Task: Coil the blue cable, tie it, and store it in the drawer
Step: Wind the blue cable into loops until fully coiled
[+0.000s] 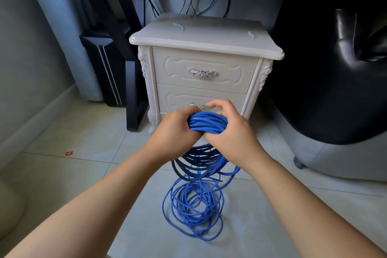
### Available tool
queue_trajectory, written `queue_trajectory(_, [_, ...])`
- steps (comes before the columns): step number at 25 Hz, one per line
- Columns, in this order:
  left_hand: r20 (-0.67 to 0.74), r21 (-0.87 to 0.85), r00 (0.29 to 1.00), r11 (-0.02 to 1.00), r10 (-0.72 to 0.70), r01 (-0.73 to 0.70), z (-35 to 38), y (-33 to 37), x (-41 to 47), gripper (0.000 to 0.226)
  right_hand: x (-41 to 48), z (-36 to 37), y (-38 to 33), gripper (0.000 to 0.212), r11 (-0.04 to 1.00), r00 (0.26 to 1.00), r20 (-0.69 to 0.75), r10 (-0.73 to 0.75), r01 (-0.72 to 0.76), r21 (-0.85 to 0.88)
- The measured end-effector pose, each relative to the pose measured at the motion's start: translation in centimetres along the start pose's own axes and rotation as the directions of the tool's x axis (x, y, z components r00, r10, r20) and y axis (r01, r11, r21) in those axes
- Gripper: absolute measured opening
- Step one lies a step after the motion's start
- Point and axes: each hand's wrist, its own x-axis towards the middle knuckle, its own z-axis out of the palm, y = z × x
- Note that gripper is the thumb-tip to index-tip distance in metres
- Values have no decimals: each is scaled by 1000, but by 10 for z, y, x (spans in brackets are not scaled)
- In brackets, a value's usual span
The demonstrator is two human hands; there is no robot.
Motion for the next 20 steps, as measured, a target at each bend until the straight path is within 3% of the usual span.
queue_trajectory(4, [-35,-320,980,931,-196,175,-4,0,3,11,4,-7,11,41,928,988,103,119,-147,342])
queue_trajectory(7, [-47,-496,957,838,-285,225,-5,-1,5,11,4,-3,15,50,831,978,105,179,-207,516])
queue_trajectory(9, [-61,-597,939,766,-339,238,-6,-2,7,12,5,0,15,60,702,966,99,240,-243,669])
queue_trajectory(11, [-58,-717,916,655,-398,239,-5,-2,9,15,6,3,16,65,495,943,172,285,-299,816])
queue_trajectory(13, [-40,-804,896,547,-442,233,-3,1,8,16,4,6,13,65,377,924,242,295,-345,859])
queue_trajectory(17, [-6,-798,894,540,-449,266,4,2,3,10,3,12,9,39,512,923,146,357,-323,796])
queue_trajectory(20, [113,-676,910,641,-398,364,2,-2,1,15,8,11,13,28,612,890,30,456,-337,715])
